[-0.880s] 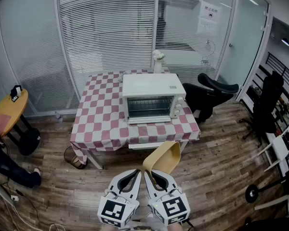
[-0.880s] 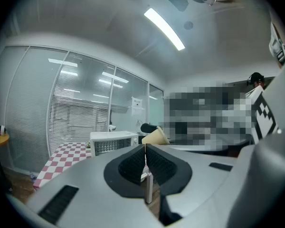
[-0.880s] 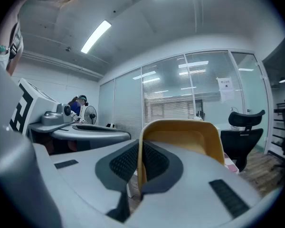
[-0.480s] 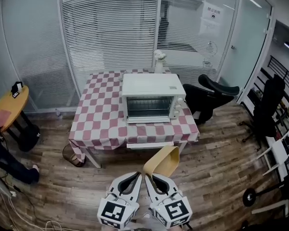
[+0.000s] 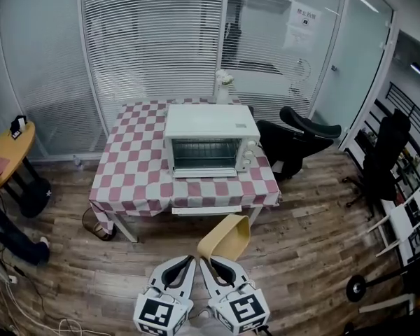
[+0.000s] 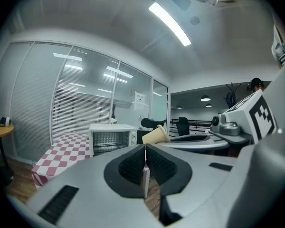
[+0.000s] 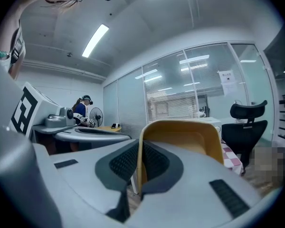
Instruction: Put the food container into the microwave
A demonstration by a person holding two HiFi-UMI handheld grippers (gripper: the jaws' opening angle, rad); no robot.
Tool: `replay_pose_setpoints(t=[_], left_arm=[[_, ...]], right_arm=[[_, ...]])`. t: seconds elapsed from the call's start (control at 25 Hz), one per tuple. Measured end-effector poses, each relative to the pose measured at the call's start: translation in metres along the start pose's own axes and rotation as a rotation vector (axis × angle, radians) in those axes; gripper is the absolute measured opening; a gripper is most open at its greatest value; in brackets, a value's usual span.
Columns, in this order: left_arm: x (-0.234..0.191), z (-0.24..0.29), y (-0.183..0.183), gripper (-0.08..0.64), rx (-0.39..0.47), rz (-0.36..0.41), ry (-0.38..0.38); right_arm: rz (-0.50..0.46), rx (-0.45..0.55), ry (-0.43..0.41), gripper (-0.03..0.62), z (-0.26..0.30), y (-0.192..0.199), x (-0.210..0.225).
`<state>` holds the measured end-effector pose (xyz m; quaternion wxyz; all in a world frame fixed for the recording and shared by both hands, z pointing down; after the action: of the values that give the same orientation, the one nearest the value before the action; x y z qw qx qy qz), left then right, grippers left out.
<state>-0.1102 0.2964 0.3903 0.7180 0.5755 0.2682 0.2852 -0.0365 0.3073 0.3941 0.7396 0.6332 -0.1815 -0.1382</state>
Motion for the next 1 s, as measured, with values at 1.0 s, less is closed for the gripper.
replay_pose_setpoints(t=[1.0], left_arm=[[-0.127,0.147,-0.032,0.014,0.009,0.029,0.156]], right_arm=[[0.010,-0.030,0.132,0.002,0.153,-0.015,0.097]])
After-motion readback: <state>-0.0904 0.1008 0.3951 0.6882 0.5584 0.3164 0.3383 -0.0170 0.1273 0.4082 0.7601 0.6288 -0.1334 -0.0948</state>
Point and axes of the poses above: the fingertips, and each gripper's own axes: z forward along the fingers, x to its right, y out of its underside, the point moved 4 cm from there along -z, backward along the fingers, and after that the axes turned 2 degrees about z, right-handed, at the moved point
